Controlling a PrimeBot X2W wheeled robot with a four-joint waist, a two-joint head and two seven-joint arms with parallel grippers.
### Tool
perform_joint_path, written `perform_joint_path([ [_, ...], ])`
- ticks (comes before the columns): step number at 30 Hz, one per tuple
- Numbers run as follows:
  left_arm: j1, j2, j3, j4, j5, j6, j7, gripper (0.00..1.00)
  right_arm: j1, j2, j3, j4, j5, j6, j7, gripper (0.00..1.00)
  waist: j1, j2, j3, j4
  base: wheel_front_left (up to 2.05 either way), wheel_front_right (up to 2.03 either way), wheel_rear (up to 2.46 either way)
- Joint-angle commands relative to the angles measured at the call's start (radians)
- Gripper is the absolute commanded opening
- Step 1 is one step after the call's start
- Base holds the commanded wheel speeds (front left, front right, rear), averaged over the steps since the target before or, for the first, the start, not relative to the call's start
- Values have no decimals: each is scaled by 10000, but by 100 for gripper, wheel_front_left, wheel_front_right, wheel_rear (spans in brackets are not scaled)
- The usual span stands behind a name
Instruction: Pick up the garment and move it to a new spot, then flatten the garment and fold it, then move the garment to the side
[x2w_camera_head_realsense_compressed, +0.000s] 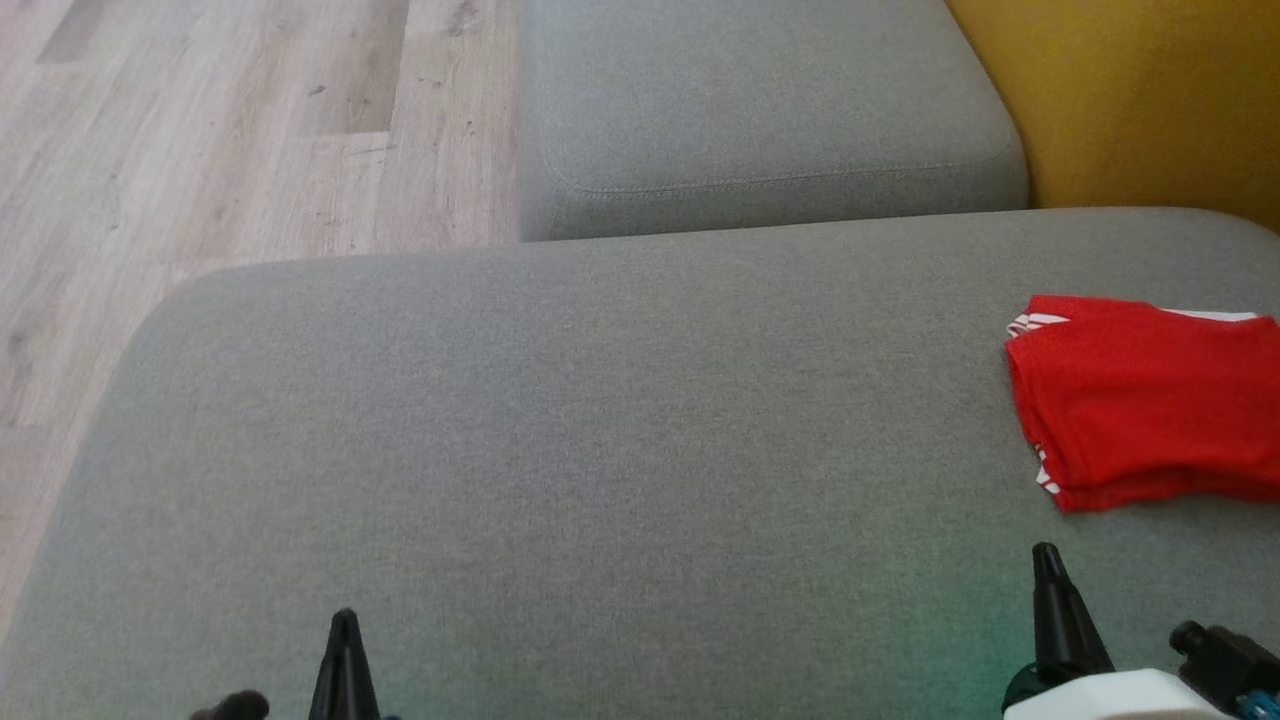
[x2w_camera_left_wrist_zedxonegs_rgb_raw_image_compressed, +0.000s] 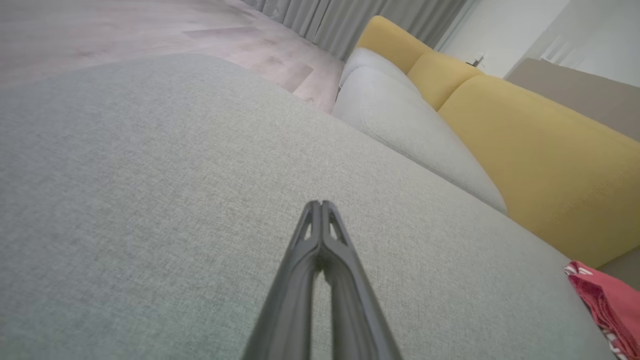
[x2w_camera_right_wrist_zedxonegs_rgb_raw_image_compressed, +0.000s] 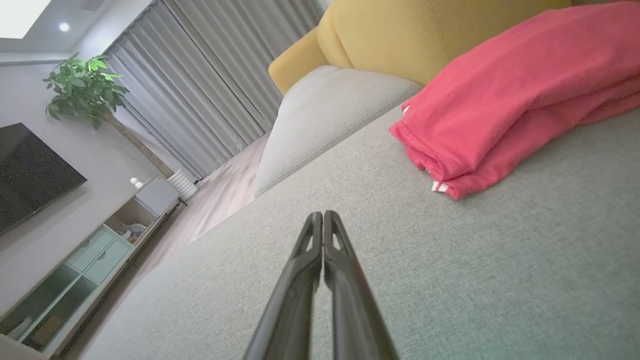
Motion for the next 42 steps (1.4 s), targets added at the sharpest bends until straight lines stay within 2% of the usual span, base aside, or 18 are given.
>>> perform_joint_path([
  [1, -569, 112, 211, -317, -242, -86, 29, 0, -590, -172, 14, -267, 272, 25, 53, 0, -1, 0, 14, 0, 0, 0, 0],
  [42, -1581, 151, 1278, -303, -5052, -943, 1186, 0, -1669, -228, -541, -125, 5249, 47, 1195, 0, -1, 0, 551, 2, 0, 0, 0],
])
